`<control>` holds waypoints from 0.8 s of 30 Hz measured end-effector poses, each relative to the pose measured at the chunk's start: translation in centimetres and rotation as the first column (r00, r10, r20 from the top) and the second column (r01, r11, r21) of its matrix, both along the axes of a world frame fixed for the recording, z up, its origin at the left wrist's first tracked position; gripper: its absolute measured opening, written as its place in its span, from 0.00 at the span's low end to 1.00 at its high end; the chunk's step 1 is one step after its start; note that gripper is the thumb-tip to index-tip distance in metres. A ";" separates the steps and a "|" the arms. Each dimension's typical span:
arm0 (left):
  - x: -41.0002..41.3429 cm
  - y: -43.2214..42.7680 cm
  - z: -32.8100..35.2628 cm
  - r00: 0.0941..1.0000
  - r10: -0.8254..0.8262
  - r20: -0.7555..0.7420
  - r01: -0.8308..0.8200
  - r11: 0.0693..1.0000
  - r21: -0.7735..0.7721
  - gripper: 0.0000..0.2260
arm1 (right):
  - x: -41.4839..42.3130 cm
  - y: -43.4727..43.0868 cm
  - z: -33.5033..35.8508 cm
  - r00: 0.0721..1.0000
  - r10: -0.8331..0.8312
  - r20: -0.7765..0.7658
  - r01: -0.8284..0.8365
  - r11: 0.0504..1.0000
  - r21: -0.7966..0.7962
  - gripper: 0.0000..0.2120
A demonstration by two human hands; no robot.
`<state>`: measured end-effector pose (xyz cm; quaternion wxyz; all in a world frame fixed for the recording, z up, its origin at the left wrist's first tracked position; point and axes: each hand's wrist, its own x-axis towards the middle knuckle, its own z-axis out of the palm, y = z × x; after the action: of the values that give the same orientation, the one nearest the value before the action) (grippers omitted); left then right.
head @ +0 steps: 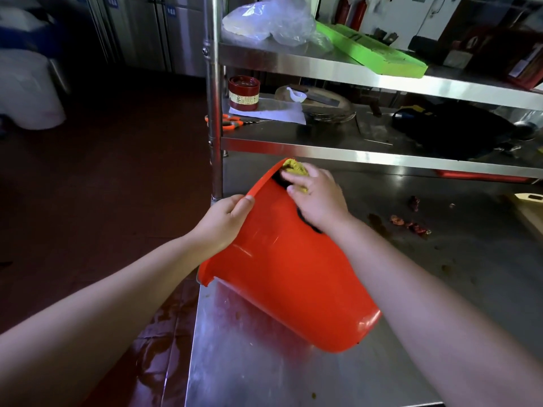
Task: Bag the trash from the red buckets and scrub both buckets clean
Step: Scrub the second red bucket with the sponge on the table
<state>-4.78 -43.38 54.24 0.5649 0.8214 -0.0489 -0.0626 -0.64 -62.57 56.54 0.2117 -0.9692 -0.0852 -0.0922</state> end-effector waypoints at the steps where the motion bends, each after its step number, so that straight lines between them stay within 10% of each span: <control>1: 0.1 -0.1 0.0 1.000 0.008 -0.005 -0.008 1.000 -0.008 0.18 | -1.4 0.5 -0.3 0.998 0.014 0.065 -0.007 0.994 -0.108 0.16; 8: 1.2 -1.3 0.4 0.997 0.042 0.057 -0.050 0.989 0.143 0.17 | -10.5 0.4 -4.4 0.840 0.508 0.191 -0.368 0.791 -0.488 0.12; 17: 2.1 -2.8 1.1 0.995 0.092 0.038 -0.098 0.961 0.258 0.16 | -5.3 -11.3 -2.8 0.990 -0.130 -0.062 0.130 0.991 -0.001 0.17; 24: 3.4 -3.9 2.4 0.999 0.040 -0.012 -0.035 0.957 0.286 0.17 | -15.0 -8.9 -7.1 0.909 0.289 0.299 -0.140 0.889 -0.435 0.16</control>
<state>-1.35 -47.25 56.65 0.4416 0.8946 -0.0187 -0.0654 -15.68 -71.51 49.41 -0.0031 -0.9431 -0.2476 -0.2218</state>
